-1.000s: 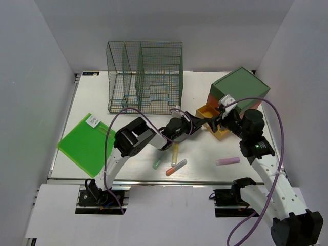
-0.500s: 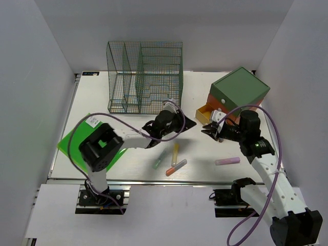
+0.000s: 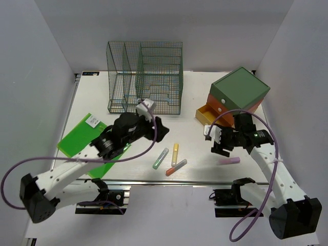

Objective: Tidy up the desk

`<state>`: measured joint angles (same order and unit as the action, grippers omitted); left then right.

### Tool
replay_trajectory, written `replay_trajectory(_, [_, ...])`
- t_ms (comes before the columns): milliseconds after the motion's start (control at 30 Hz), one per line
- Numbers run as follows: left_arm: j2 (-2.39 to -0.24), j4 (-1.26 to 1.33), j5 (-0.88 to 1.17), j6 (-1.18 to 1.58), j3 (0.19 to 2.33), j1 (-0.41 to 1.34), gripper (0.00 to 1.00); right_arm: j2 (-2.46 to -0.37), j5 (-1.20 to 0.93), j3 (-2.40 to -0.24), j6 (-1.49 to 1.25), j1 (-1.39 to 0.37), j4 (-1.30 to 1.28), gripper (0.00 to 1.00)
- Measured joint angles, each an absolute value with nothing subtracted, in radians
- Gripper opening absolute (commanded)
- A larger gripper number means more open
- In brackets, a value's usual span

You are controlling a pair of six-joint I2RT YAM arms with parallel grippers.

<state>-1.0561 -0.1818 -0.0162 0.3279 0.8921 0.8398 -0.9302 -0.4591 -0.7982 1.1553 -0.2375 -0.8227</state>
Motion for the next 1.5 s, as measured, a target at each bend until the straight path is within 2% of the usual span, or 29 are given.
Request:
replay_trajectory(133, [-0.920,-0.237,-0.049,0.239,0.780,0.840,0.81,-0.937,-0.393,-0.788,1.237,-0.238,-0.909,0.79])
replay_trajectory(367, [-0.874,-0.281,-0.078,0.166,0.738,0.839,0.81,-0.908,-0.296,-0.670,1.396,-0.235,-0.973,0.79])
replay_trajectory(600, [-0.828,-0.307,-0.127,0.130,0.717,0.839,0.82,-0.943,-0.217,-0.517,1.443,-0.220,-0.901,0.78])
replay_trajectory(933, [-0.788,-0.307,-0.120,0.116,0.712,0.839,0.83,-0.971,-0.159,-0.470,1.452,-0.212,-0.754,0.78])
replay_trajectory(1067, [-0.789,-0.307,-0.120,0.115,0.712,0.839,0.83,-1.029,-0.157,-0.487,1.459,-0.211,-0.741,0.66])
replay_trajectory(1100, [-0.789,-0.307,-0.120,0.114,0.712,0.839,0.83,-1.060,-0.157,-0.500,1.459,-0.211,-0.747,0.59])
replay_trajectory(1167, [-0.789,-0.307,-0.120,0.112,0.712,0.839,0.83,-1.137,-0.158,-0.538,1.458,-0.210,-0.768,0.52])
replay_trajectory(1300, [-0.789,-0.307,-0.120,0.112,0.711,0.839,0.83,-1.275,-0.157,-0.616,1.448,-0.210,-0.812,0.47])
replay_trajectory(1400, [-0.789,-0.307,-0.120,0.112,0.711,0.839,0.83,-1.296,-0.155,-0.619,1.446,-0.210,-0.802,0.42])
replay_trajectory(1433, [-0.789,-0.307,-0.120,0.112,0.711,0.839,0.83,-1.292,-0.155,-0.616,1.446,-0.210,-0.801,0.37])
replay_trajectory(1467, [-0.789,-0.307,-0.120,0.112,0.711,0.839,0.83,-1.287,-0.156,-0.612,1.445,-0.210,-0.799,0.27])
replay_trajectory(1500, [-0.788,-0.307,-0.120,0.112,0.711,0.839,0.82,-1.281,-0.158,-0.607,1.442,-0.210,-0.796,0.22])
